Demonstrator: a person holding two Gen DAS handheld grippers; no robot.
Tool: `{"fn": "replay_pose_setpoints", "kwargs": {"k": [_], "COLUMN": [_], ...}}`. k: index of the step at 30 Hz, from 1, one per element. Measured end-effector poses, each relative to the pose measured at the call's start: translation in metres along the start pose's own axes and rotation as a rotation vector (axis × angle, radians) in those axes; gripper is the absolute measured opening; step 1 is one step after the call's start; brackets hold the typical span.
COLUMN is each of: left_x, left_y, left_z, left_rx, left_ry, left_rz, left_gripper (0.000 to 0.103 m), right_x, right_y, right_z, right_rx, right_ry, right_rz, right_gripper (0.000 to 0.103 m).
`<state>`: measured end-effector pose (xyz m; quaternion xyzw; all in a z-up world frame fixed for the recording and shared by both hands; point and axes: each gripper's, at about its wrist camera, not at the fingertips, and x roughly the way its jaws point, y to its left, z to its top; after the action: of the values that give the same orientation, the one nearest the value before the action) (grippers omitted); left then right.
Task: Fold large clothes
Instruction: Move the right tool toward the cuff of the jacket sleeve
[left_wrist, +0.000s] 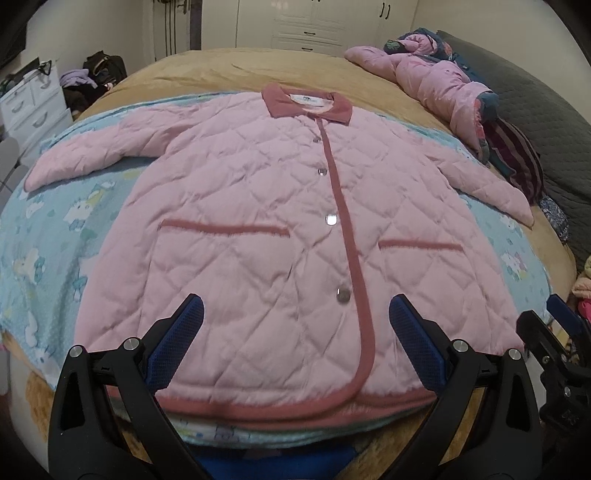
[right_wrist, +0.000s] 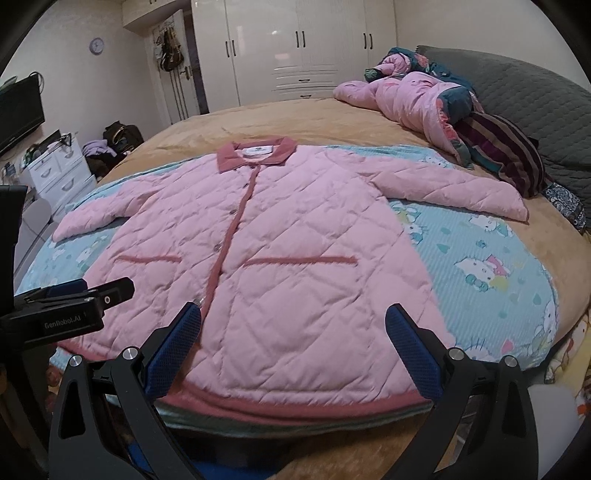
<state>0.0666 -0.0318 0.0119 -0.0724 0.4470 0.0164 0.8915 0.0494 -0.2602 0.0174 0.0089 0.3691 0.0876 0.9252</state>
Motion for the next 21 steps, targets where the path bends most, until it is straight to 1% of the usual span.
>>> {"fn": "replay_pose_setpoints", "kwargs": {"k": [7, 10, 15, 19, 21], "left_x": [0.018, 0.022, 0.028, 0.032, 0.034], "left_y": [-0.014, -0.021, -0.027, -0.032, -0.032], "left_z": [0.030, 0.040, 0.056, 0.065, 0.069], "left_rx": [0.002, 0.008, 0.012, 0.023, 0.023], "left_ry": [0.002, -0.004, -0.006, -0.006, -0.004], "left_rz": [-0.004, -0.022, -0.034, -0.025, -0.036], "left_gripper": [0.094, 0.094, 0.094, 0.094, 0.094], "right_x": [0.019, 0.025, 0.030, 0.034, 0.037], "right_y": [-0.018, -0.022, -0.025, -0.025, -0.024], "right_z": [0.028, 0.041, 0.065, 0.081, 0.087], "right_rx": [0.013, 0.015, 0.018, 0.018, 0.014], "right_ry": [-0.011, -0.013, -0.027, -0.032, -0.029], "right_rz": [-0.016, -0.025, -0.052, -0.059, -0.063], "right_gripper": [0.099, 0.099, 0.099, 0.099, 0.099]}}
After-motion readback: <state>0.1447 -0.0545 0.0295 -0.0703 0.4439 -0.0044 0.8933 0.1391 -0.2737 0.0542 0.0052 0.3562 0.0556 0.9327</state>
